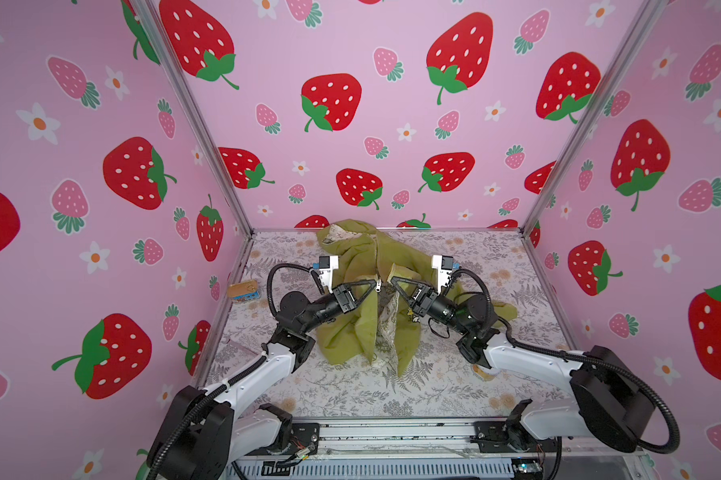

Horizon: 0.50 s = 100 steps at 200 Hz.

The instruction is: Zip up the jacket

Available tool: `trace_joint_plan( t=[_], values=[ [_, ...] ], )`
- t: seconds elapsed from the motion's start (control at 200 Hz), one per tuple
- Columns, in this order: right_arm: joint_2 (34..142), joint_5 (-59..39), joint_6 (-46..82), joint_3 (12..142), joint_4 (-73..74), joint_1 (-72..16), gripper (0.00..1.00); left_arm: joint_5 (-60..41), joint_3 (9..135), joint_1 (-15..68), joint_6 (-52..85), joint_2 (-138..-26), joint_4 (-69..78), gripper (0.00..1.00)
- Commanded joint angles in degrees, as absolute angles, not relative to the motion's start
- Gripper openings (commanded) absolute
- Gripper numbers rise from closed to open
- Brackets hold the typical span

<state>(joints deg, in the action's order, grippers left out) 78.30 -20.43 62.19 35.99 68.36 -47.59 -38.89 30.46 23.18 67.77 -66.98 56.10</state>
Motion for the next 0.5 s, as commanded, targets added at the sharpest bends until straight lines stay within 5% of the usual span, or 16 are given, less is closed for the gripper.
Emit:
trace_joint_plan(
  t=[0.0,0.495],
  values=[
    [77.4,-18.8,64.8,37.3,71.2,-47.5,0.0,-38.8,31.5,23.0,71.3,-67.1,61.8,0.0],
    [75.4,-12.7,70.5,38.4,63.1,-49.5,0.0,-40.0,29.4,23.1,76.0,-67.5,65.2,0.0]
  ],
)
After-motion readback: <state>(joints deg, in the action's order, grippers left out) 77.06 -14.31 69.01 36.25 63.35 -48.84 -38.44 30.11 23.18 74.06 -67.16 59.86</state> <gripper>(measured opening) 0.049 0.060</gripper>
